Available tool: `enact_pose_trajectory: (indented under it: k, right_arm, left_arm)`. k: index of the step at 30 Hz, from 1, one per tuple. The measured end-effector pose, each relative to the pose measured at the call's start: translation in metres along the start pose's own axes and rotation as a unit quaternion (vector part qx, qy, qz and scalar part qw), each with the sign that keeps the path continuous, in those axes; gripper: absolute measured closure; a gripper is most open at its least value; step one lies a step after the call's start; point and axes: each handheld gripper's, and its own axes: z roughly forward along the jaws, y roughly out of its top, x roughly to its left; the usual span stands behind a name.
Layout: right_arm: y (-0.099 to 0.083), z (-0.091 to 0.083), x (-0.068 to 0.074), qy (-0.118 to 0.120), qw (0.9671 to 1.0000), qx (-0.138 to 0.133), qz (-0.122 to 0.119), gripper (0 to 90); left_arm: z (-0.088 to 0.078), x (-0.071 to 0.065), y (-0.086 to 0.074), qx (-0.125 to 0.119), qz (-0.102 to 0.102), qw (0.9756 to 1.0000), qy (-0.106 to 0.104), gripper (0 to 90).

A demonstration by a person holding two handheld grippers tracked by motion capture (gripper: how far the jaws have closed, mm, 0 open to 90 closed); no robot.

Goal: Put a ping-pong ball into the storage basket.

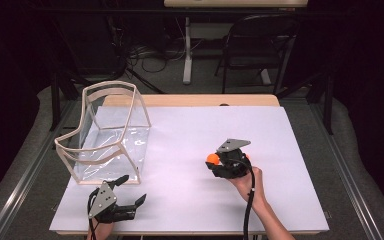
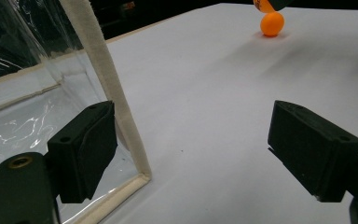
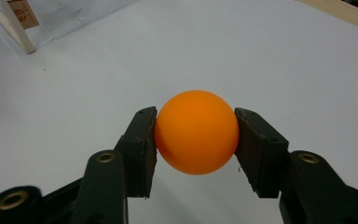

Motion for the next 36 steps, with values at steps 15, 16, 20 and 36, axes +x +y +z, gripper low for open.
enact_pose_trajectory:
  k: [15, 16, 20, 36]
  right_arm:
    - [0.007, 0.005, 0.003, 0.007, 1.0, 0.001, -0.005, 50.9]
    - [0.008, 0.006, 0.003, 0.006, 1.0, 0.0, -0.007, 50.9]
    - [0.01, 0.008, 0.003, 0.008, 0.9999, 0.001, -0.008, 50.9]
    - [0.019, 0.015, 0.006, 0.017, 0.9998, 0.002, -0.014, 51.0]
  left_arm:
    - [0.001, -0.001, 0.0, -0.002, -0.001, 1.0, 0.0, 15.7]
    - [0.001, -0.001, 0.0, -0.002, -0.001, 1.0, 0.0, 15.7]
    - [0.001, -0.001, 0.0, 0.0, 0.0, 1.0, -0.003, 15.7]
    - [0.0, 0.0, 0.0, -0.003, -0.001, 1.0, -0.003, 15.7]
